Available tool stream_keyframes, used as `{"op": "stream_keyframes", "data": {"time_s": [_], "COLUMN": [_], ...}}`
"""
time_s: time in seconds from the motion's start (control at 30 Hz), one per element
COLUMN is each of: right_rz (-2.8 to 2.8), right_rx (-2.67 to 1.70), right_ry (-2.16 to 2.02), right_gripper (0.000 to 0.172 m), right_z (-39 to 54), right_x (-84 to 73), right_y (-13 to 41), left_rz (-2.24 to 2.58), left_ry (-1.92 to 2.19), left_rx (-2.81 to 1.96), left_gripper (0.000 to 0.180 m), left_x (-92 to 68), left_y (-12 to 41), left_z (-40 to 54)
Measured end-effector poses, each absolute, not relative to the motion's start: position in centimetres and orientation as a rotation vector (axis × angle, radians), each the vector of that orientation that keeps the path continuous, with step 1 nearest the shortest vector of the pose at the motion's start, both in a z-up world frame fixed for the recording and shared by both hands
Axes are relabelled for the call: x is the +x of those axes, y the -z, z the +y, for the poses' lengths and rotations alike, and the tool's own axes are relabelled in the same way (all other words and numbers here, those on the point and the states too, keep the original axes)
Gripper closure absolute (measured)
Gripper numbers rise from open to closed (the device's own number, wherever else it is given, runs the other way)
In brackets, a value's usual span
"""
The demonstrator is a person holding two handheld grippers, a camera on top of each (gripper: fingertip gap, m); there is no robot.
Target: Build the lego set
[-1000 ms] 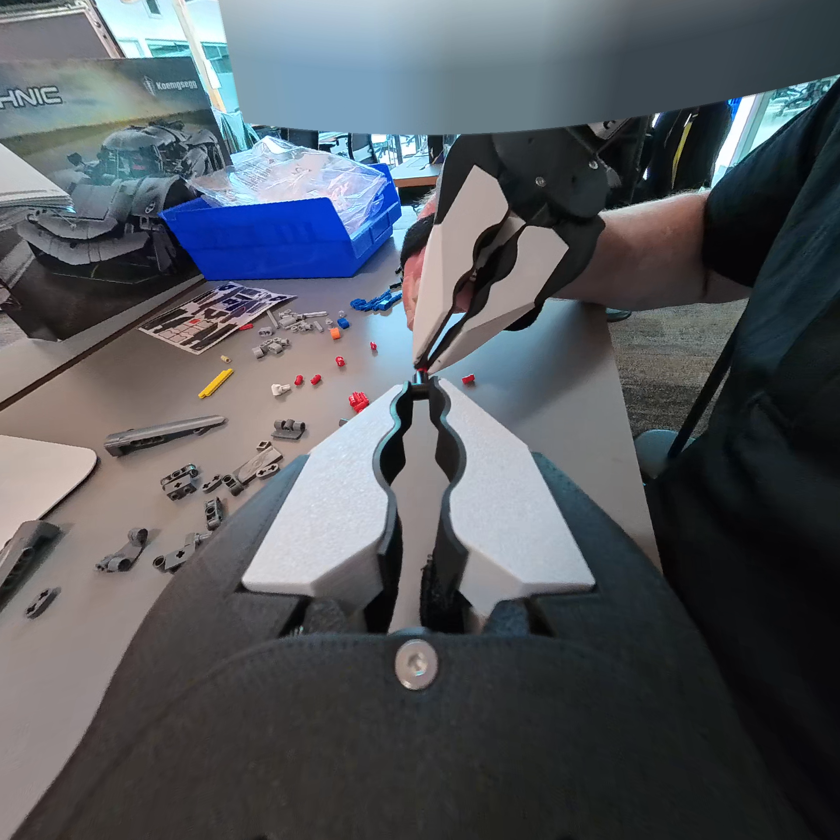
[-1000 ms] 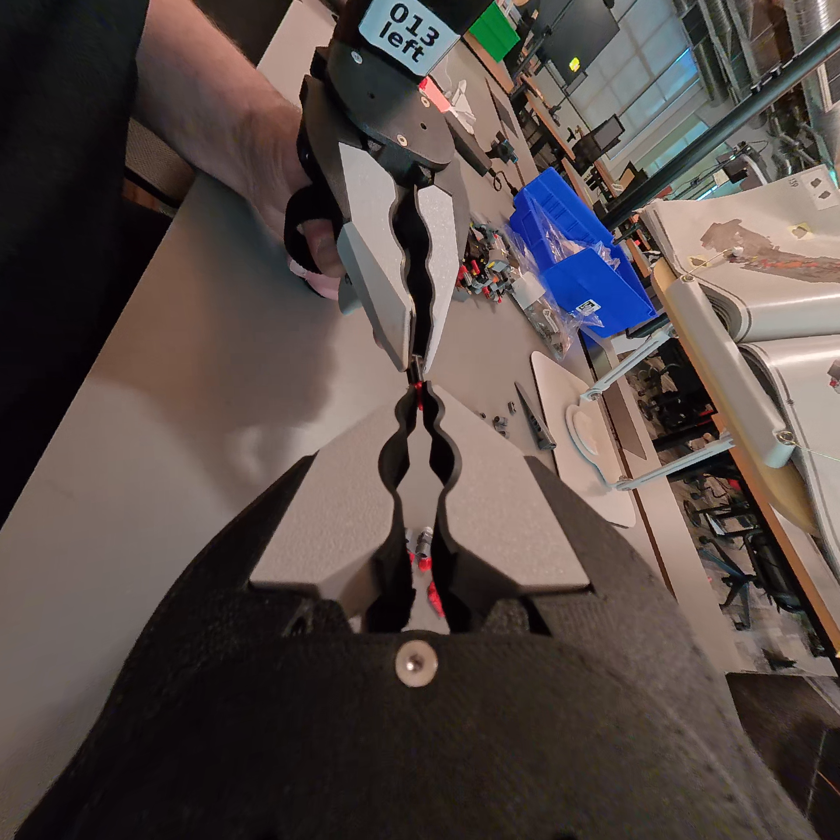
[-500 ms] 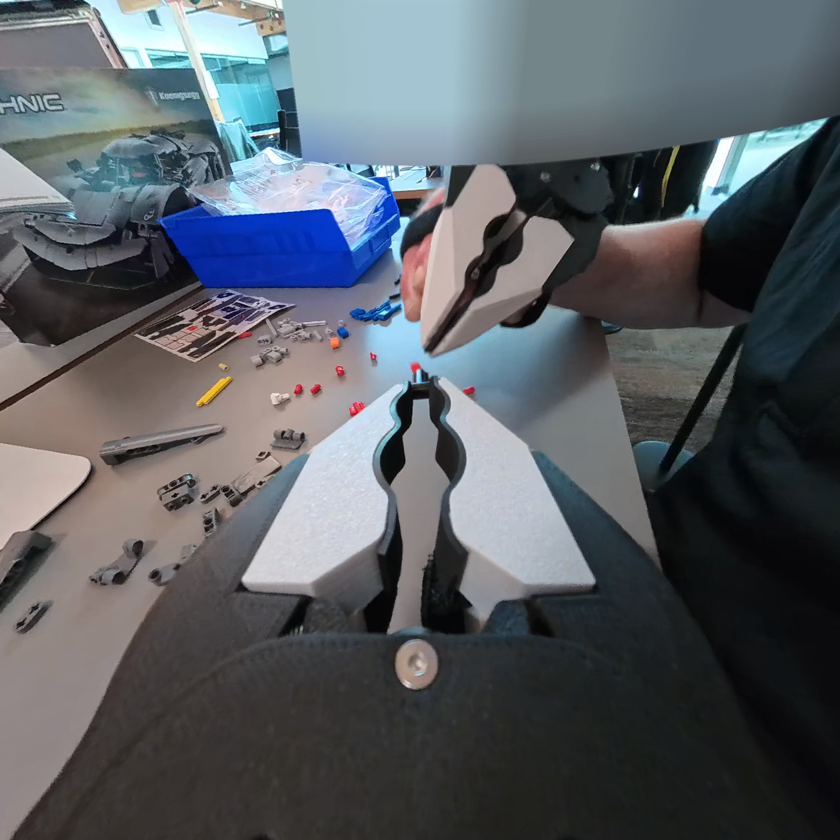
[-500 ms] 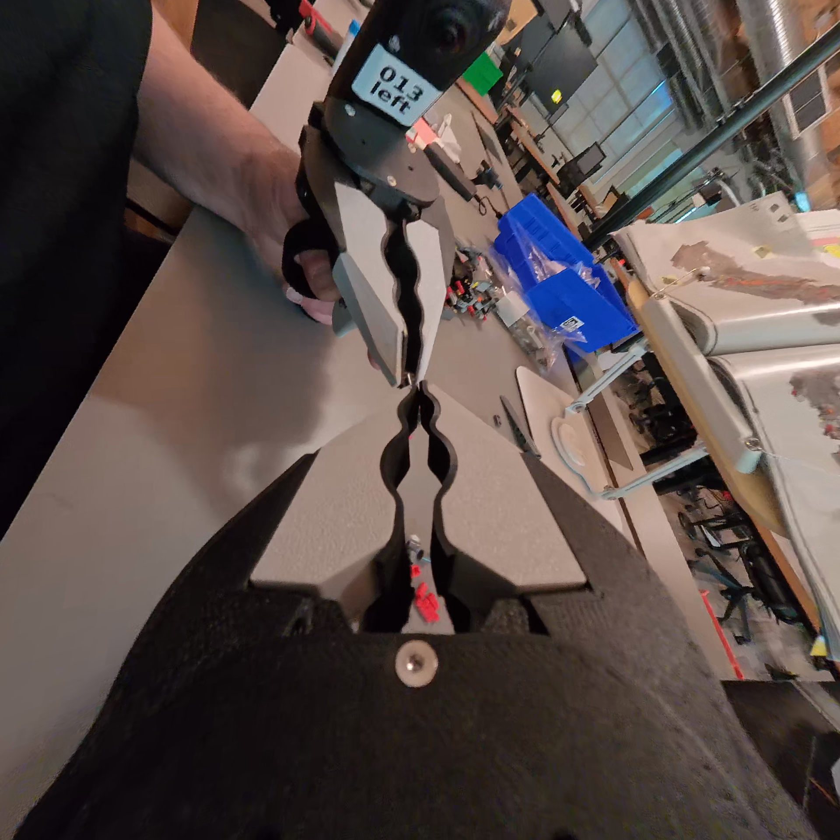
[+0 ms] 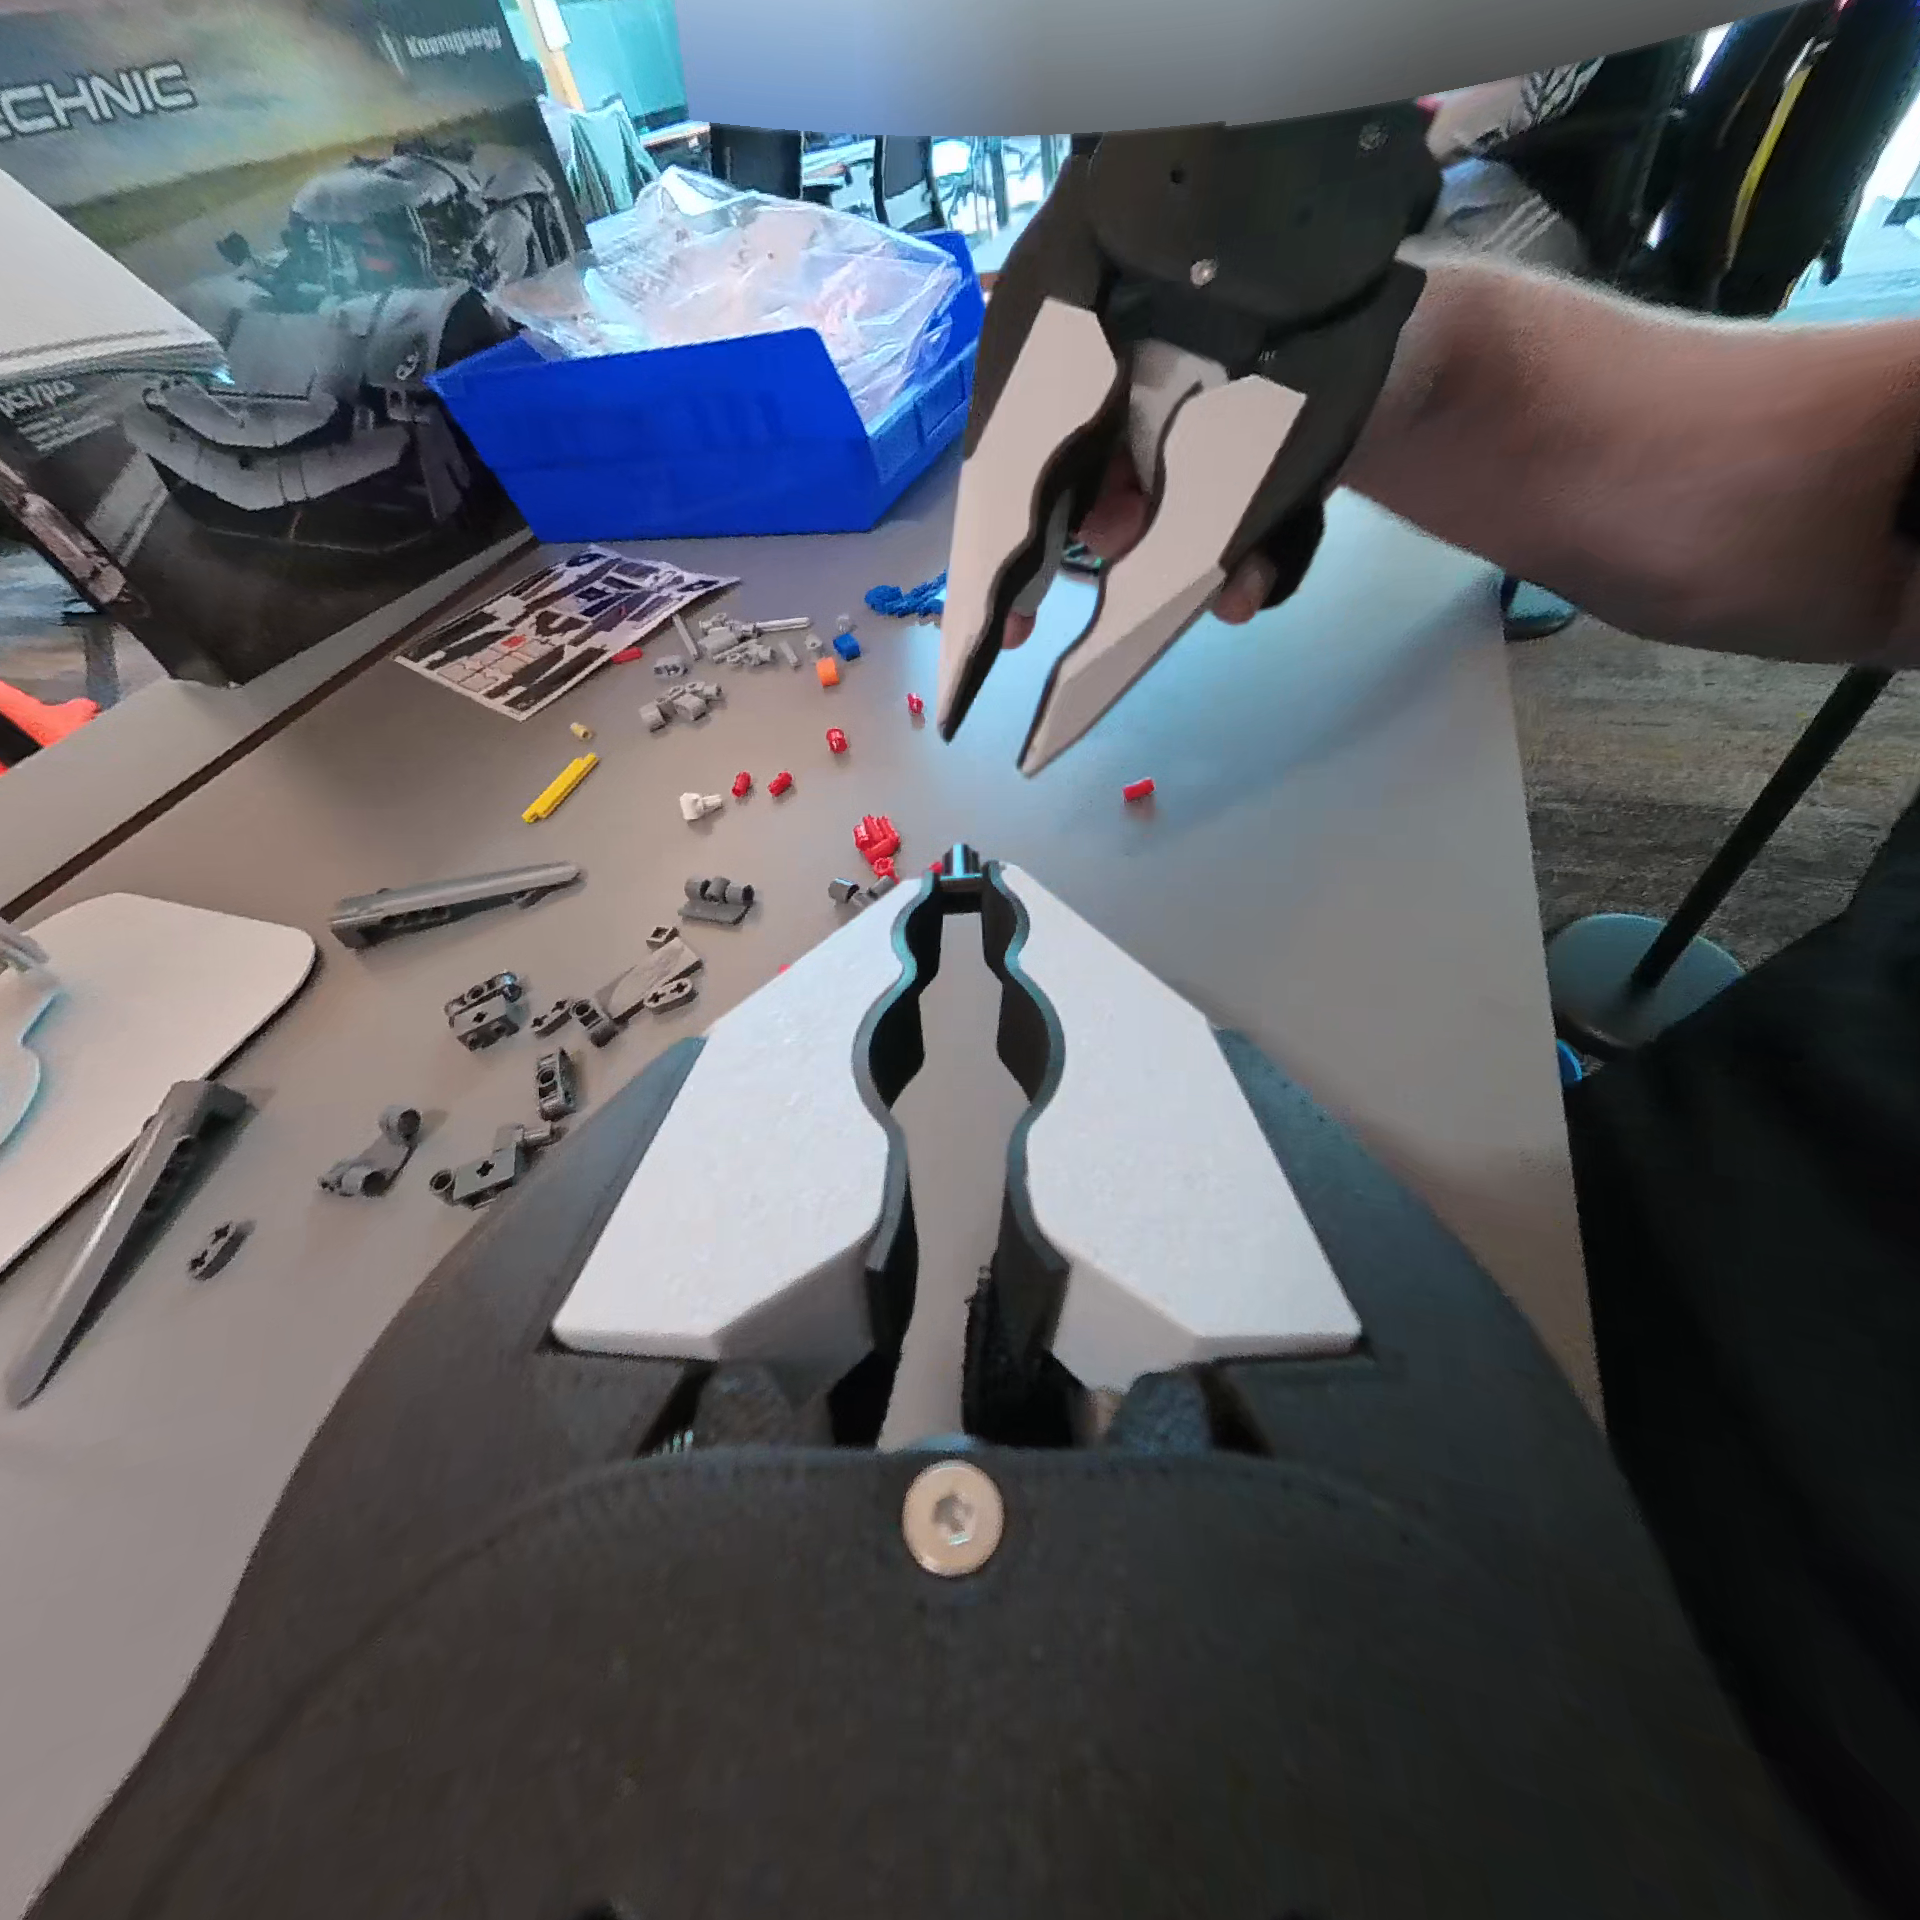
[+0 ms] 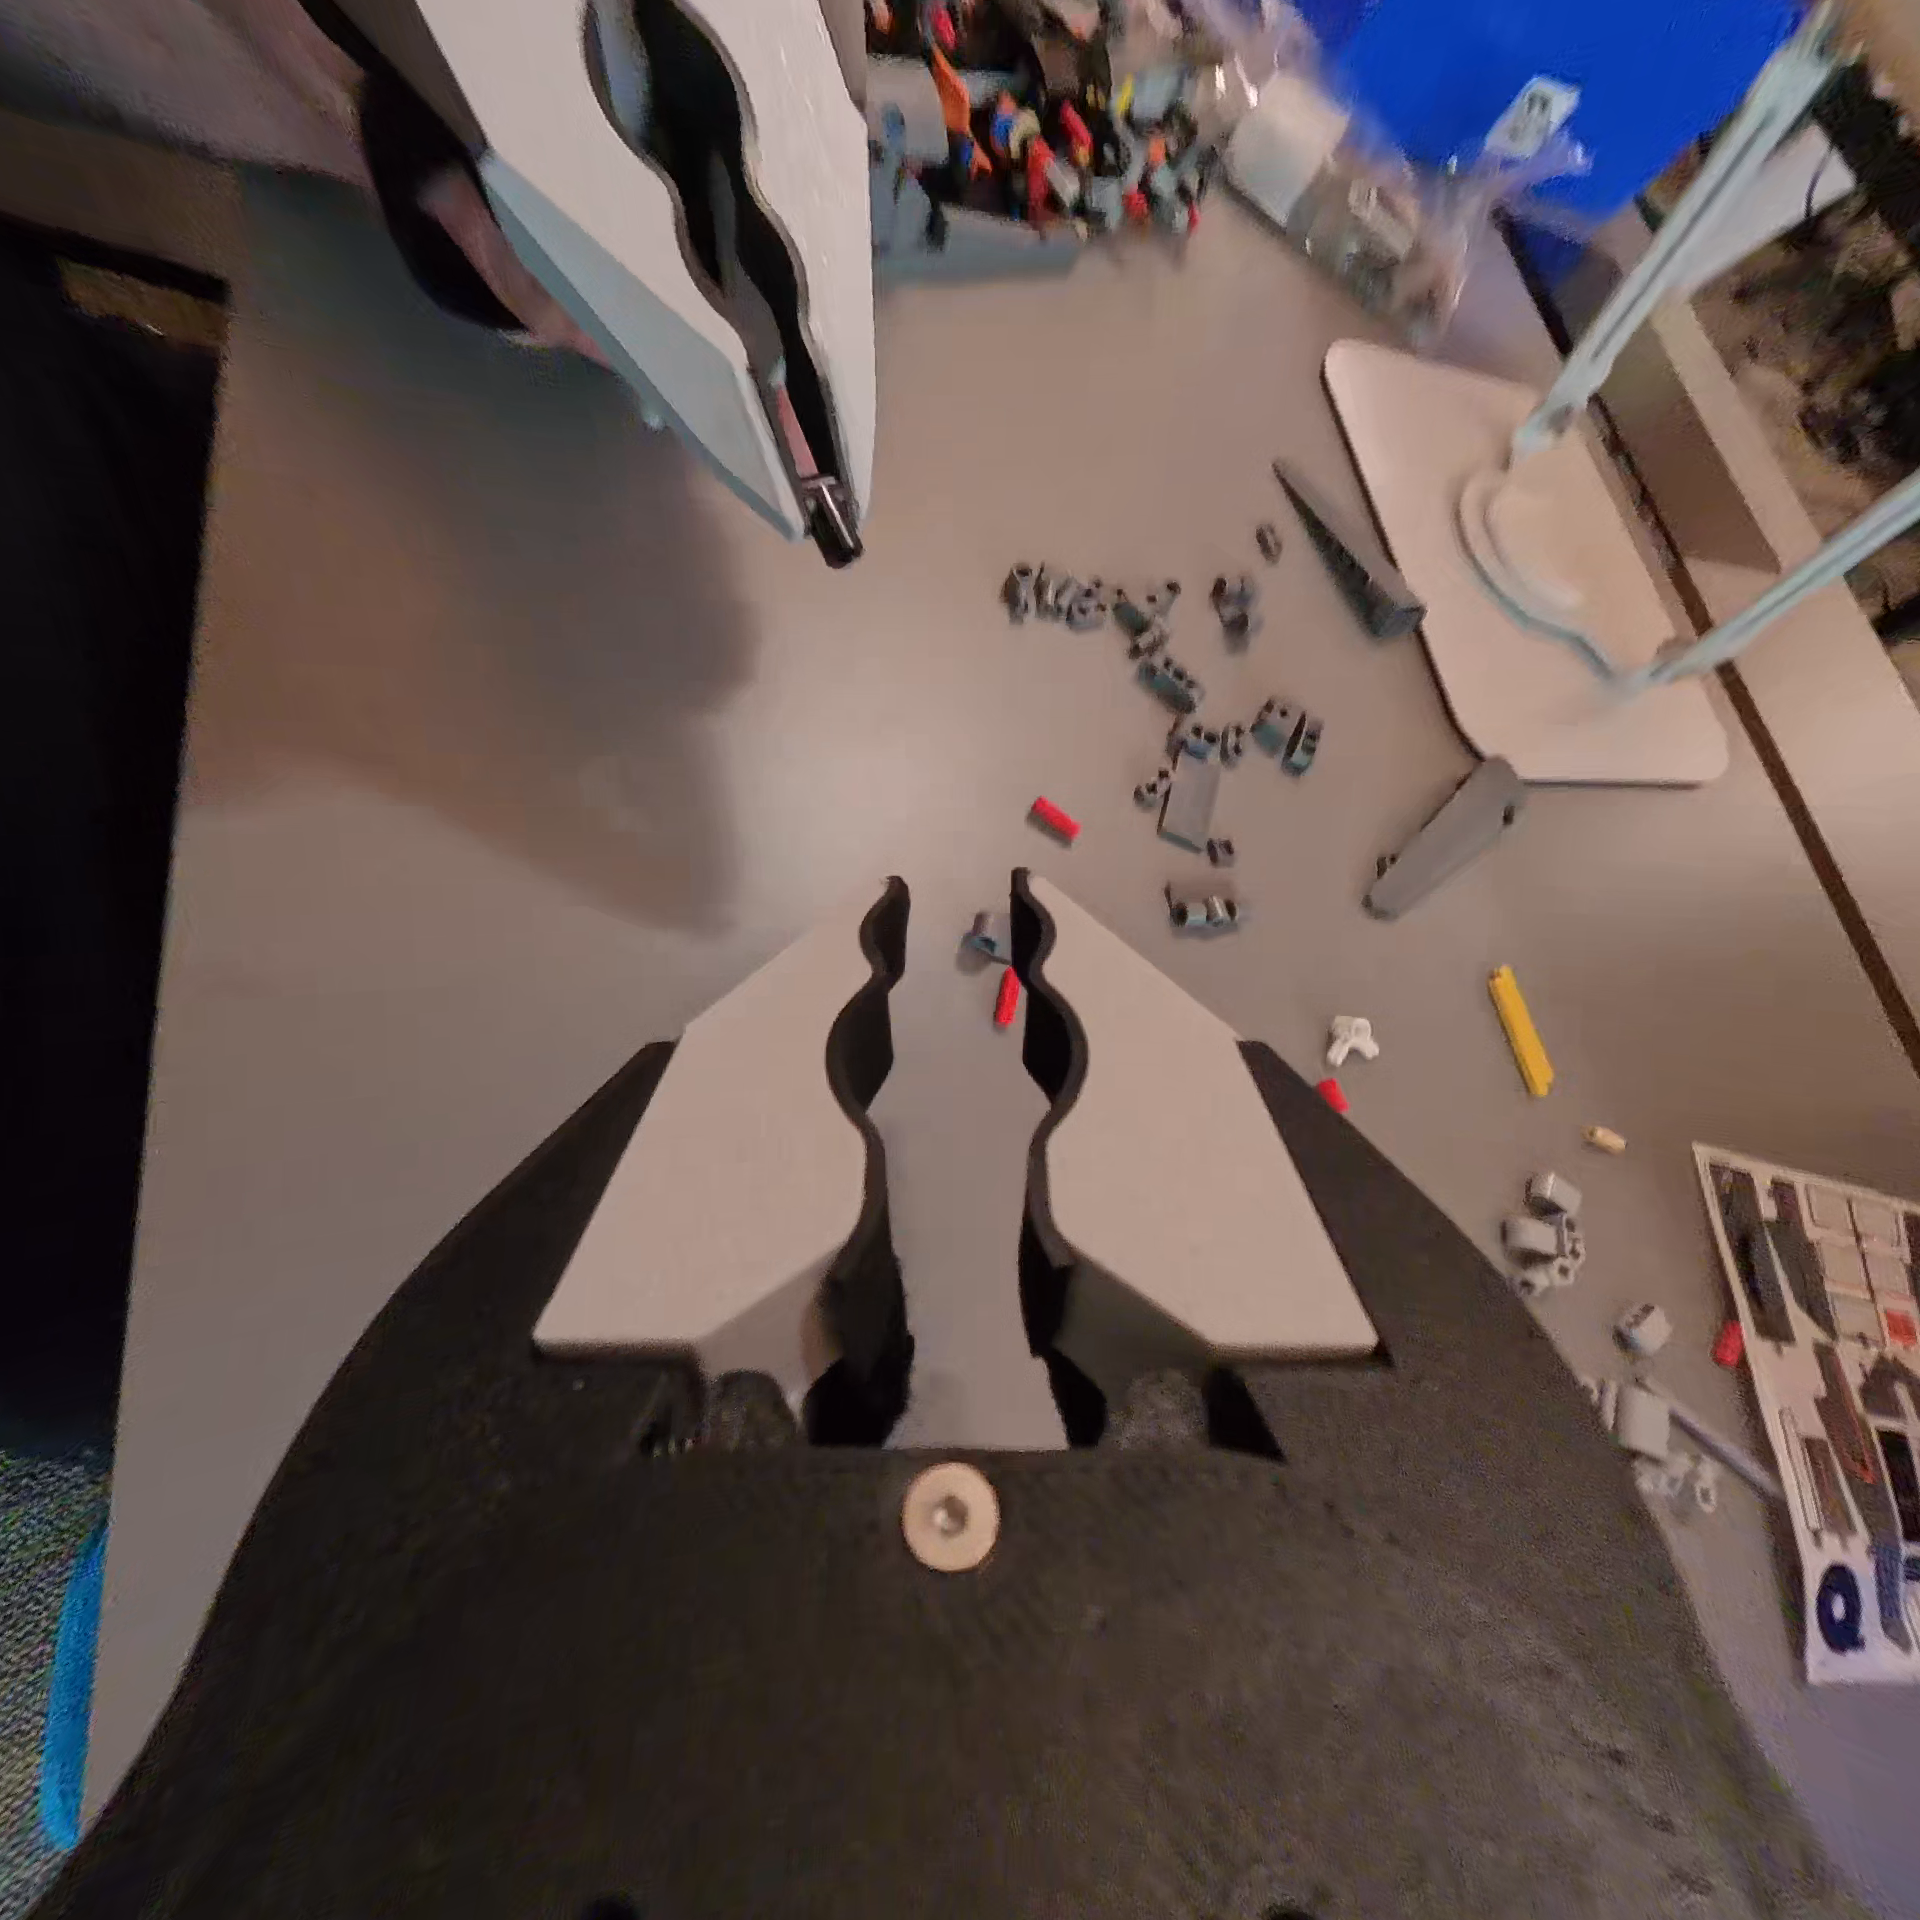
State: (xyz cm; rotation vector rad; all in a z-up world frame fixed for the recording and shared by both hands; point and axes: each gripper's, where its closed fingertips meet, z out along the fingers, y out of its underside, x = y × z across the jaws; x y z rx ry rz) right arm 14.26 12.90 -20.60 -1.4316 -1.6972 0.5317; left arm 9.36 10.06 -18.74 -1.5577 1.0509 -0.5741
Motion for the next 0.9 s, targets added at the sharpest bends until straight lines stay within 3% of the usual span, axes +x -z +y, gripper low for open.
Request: {"op": "stream_keyframes", "data": {"time_s": [0.3, 0.9], "right_rz": [-1.844, -2.436], "right_rx": [-1.531, -1.259], "right_ry": [-0.454, -0.590], "right_gripper": [0.155, 0.169], "right_z": [15.8, 18.2], "right_x": [11.6, 9.0], "right_y": [23.2, 26.5], "left_rz": [1.054, 1.010], "left_ry": [0.492, 0.527], "left_rx": [-1.609, -1.612], "left_gripper": [0.175, 0.175], "left_x": [8.8, 8.4], "left_y": [19.7, 19.2], "left_z": [10.6, 11.2]}}
